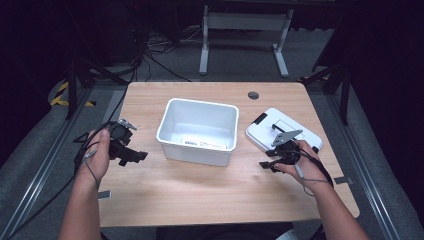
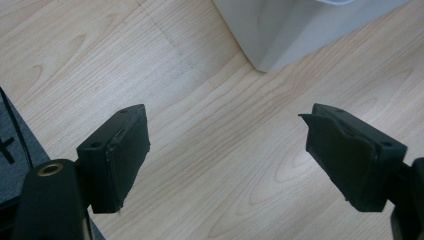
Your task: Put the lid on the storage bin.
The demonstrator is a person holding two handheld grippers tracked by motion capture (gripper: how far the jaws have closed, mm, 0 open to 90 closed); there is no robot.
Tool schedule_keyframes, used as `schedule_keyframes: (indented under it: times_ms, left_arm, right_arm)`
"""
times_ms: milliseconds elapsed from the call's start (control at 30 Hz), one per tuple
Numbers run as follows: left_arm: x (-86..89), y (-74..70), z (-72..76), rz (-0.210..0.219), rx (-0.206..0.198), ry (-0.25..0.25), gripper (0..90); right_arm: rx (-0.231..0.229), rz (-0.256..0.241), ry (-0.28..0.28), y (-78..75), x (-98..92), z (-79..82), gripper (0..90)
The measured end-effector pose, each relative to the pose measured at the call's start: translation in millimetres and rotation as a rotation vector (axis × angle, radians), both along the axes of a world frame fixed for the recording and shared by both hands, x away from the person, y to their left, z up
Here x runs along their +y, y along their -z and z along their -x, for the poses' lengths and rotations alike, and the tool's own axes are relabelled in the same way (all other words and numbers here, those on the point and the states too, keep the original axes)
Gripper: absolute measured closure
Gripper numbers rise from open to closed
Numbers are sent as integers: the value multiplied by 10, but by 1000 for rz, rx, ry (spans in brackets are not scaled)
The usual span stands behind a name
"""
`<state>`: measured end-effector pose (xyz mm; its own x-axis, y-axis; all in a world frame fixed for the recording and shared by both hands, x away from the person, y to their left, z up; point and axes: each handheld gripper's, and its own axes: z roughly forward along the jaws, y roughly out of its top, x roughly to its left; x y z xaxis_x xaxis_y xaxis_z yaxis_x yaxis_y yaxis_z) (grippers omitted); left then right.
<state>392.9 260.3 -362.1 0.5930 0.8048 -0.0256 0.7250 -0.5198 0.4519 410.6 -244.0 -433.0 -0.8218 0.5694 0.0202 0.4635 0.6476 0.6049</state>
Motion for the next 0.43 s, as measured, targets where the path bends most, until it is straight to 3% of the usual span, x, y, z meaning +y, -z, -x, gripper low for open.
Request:
schedule_keyframes:
  times_ms: [200, 433]
  left_arm:
    - [5, -3, 2, 3, -2, 2, 183]
    - [5, -3, 6, 6, 2, 7, 183]
  right_arm:
    - [-25, -48, -5, 169, 11, 45, 467]
    - [-32, -45, -13, 298, 57, 66, 464]
